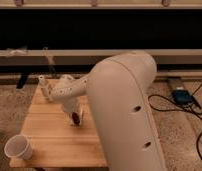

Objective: Place the pepper on the white sponge

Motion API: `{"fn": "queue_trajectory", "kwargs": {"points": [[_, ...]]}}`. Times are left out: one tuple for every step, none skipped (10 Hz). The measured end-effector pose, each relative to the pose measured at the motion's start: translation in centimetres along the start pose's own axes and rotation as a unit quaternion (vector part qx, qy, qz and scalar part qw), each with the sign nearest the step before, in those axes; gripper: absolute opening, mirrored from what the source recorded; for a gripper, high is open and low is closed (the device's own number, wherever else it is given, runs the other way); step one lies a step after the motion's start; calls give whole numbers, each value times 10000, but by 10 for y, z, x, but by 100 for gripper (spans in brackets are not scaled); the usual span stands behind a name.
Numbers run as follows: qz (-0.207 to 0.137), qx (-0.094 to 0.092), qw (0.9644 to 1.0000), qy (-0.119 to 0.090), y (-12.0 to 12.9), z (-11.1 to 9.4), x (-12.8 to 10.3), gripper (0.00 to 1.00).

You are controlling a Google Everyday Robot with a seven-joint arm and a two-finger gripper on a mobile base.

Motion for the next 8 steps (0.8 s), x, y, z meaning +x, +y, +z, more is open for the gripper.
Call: {"fn": "queue_trajectory", "kwargs": {"points": [[-5, 8, 10000, -2, 0, 1, -1, 64], [-3, 14, 10000, 2, 0, 1, 0, 74], [-3, 25, 10000, -3, 0, 2, -1, 79], [-2, 34, 10000, 4, 0, 3, -1, 80], [-5, 60, 10000, 18, 0, 3, -1, 80], [3, 107, 9999, 25, -3, 4, -1, 80], [5, 129, 9999, 24, -4, 5, -1, 80], [3, 129, 9999, 18, -3, 4, -1, 80]]}}
